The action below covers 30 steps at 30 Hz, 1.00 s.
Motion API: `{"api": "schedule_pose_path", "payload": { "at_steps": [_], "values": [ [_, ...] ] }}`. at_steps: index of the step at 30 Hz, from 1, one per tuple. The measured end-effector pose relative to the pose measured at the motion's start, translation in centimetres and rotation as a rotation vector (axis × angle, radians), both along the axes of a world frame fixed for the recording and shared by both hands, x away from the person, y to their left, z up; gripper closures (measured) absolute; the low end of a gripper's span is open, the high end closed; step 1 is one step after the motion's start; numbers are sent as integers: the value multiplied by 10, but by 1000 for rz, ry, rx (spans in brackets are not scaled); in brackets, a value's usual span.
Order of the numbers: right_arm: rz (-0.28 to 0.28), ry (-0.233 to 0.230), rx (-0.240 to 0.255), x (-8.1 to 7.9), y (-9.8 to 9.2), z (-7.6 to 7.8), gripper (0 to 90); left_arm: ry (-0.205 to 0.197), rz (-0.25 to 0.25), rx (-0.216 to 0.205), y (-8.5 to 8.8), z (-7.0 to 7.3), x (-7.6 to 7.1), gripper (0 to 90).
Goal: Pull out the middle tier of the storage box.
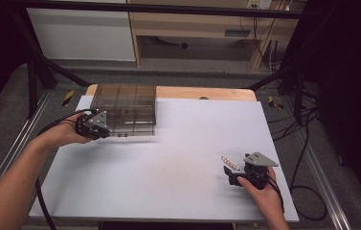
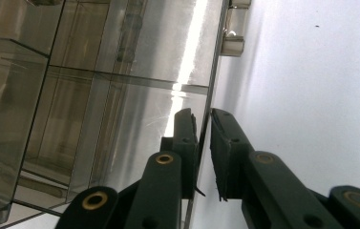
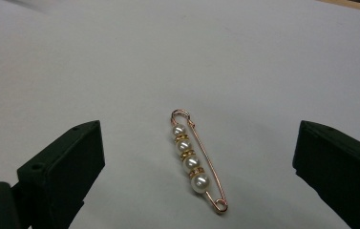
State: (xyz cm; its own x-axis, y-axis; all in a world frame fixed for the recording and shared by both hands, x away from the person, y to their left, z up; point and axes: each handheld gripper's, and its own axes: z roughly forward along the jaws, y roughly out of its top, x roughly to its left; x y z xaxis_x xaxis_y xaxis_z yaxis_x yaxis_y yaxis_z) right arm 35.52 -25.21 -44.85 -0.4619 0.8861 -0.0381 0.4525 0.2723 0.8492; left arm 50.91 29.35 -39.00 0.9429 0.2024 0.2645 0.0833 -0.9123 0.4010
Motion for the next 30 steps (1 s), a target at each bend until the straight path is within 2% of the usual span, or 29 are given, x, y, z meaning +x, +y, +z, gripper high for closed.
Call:
{"api": "schedule_pose_path", "payload": {
  "at_steps": [20, 23, 30],
  "values": [
    [0, 5, 0, 0, 1, 0, 39, 9, -10, 0, 2, -3, -7, 814],
    [1, 3, -1, 0, 1, 0, 39, 10, -16, 13, 3, -3, -8, 812],
    [3, 0, -6, 0, 1, -1, 39, 10, -10, 3, 4, -4, -9, 810]
  ]
}}
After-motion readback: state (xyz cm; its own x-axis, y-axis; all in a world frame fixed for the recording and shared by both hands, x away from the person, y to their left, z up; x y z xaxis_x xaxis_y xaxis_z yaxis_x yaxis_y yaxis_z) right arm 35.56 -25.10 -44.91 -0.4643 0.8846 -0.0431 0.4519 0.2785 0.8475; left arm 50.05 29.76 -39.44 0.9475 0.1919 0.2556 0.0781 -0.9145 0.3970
